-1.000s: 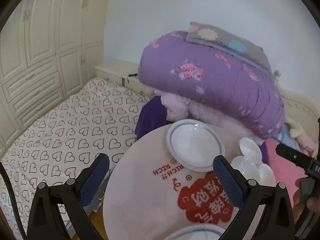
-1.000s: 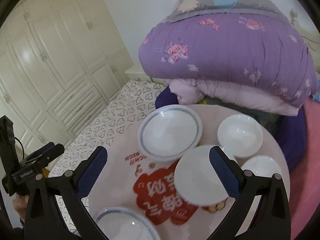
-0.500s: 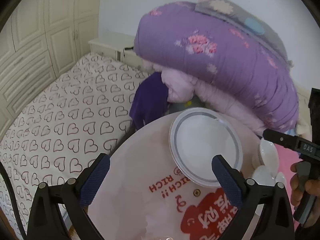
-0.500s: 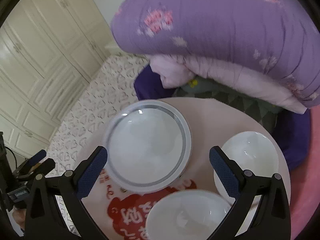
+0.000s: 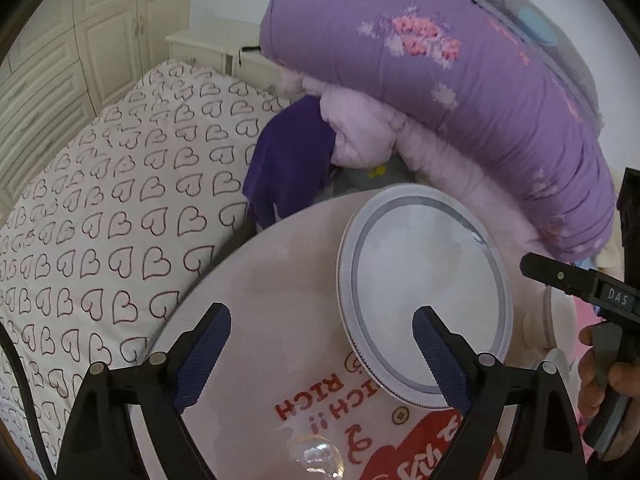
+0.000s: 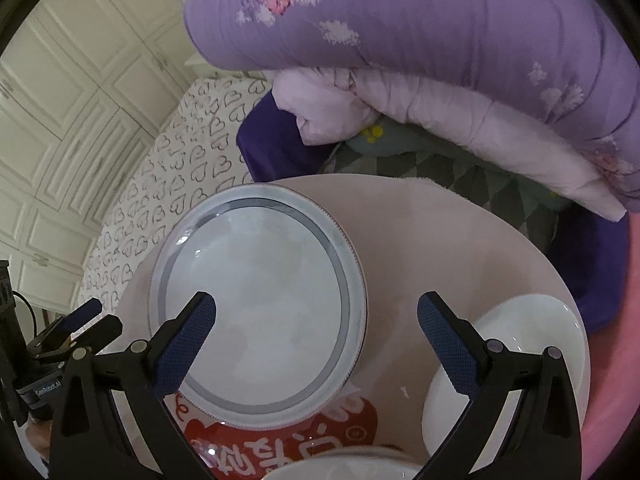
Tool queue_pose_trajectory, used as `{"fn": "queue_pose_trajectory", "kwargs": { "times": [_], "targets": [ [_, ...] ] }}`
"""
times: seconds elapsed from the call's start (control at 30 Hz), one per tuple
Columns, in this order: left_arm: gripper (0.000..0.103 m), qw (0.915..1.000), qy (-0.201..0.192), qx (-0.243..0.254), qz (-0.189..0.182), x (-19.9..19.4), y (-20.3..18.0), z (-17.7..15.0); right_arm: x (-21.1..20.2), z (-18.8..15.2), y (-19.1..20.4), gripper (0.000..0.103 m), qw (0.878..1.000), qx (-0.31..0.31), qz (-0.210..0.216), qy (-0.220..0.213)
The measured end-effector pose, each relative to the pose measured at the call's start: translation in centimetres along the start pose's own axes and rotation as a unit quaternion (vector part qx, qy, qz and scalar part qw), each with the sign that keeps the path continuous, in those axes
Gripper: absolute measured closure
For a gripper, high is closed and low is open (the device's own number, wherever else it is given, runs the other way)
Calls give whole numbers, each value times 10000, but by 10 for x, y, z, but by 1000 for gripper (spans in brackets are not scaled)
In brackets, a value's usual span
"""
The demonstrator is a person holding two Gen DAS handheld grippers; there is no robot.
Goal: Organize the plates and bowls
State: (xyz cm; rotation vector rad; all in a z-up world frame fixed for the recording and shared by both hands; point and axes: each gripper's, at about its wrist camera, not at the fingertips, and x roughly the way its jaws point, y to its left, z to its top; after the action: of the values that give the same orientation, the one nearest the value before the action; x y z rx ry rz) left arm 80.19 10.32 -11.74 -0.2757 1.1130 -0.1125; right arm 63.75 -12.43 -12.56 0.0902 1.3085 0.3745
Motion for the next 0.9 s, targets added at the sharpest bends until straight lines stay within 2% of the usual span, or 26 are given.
{"fn": "queue_pose_trajectory", "kwargs": {
  "times": [0.1, 0.23, 0.37, 0.43, 0.6, 0.67, 0.73, 0.8, 0.9],
  "targets": [
    [18, 9998, 174, -55, -99, 18, 0, 7, 13, 3, -2, 7, 9998, -3, -99, 177],
    [29, 9988, 420, -114, -232, 41, 1, 12, 29, 4, -8, 14, 9991, 56, -136, 388],
    [40, 9976, 599, -187, -307, 61, 3, 18, 34, 6, -7, 19, 9990, 4, -220, 396],
    [44, 9973, 632, -220, -307, 68, 4, 21, 36, 7, -6, 27, 9990, 7, -138, 418],
    [51, 9971, 640, -262, -327, 73, 4, 21, 39, 9, -2, 27, 9986, -121, -232, 467],
    [59, 9971, 648, -253, -324, 72, 4, 19, 39, 10, 0, 32, 9984, -177, -257, 481],
    [60, 9972, 640, -243, -295, 72, 2, 18, 41, 10, -1, 40, 9981, -170, -201, 552],
    [63, 9974, 630, -229, -254, 73, 0, 18, 47, 10, -1, 41, 9972, -185, -254, 672],
    [65, 9974, 631, -227, -255, 74, -2, 16, 57, 8, -2, 49, 9960, -209, -292, 815]
  ]
}}
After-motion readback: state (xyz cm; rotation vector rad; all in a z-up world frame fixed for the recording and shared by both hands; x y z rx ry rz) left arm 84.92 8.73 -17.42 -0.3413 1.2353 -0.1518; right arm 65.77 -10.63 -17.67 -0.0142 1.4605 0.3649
